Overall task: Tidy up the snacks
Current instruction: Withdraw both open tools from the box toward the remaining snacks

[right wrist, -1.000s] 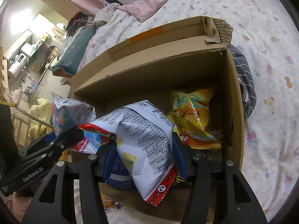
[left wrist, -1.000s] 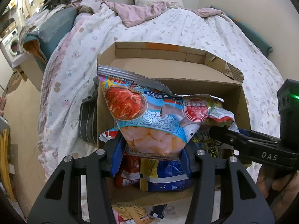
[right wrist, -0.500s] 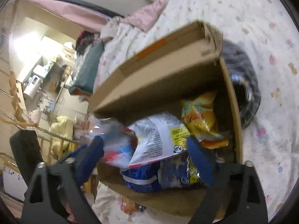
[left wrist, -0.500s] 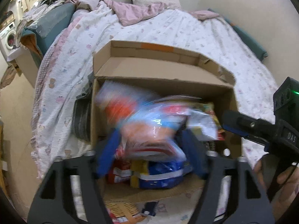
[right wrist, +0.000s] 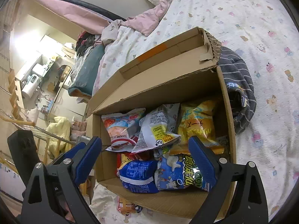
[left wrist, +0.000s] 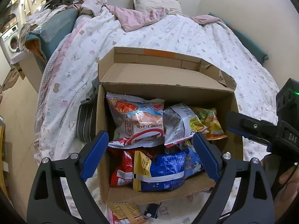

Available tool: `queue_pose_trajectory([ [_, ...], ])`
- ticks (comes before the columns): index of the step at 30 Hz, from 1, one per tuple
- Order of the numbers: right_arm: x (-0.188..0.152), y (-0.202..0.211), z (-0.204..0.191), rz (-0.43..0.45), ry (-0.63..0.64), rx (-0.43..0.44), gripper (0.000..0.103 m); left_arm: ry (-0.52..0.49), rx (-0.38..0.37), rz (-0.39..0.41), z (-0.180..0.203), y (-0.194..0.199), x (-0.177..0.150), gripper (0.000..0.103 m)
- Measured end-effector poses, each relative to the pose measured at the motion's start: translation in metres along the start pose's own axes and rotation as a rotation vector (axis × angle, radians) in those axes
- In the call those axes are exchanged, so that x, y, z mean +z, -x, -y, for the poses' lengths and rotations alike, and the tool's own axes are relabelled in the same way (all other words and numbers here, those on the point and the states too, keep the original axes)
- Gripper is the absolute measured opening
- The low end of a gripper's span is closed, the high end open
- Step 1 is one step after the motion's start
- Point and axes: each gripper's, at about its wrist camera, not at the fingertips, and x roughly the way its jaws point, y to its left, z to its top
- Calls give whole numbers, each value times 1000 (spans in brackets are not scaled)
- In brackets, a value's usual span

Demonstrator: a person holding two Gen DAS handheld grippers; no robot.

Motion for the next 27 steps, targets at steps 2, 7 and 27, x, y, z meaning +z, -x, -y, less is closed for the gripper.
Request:
queue_pose_trajectory([
  [2, 0, 0, 0, -2, 3, -1, 96, -1, 1, 3, -1, 0, 0, 90],
  [7, 0, -5, 2, -15, 18, -11, 96, 6, -2, 7, -2, 3, -1, 90],
  [27, -52, 43, -21, 7, 44, -49, 96, 108, 13, 84, -25, 78, -44, 90],
])
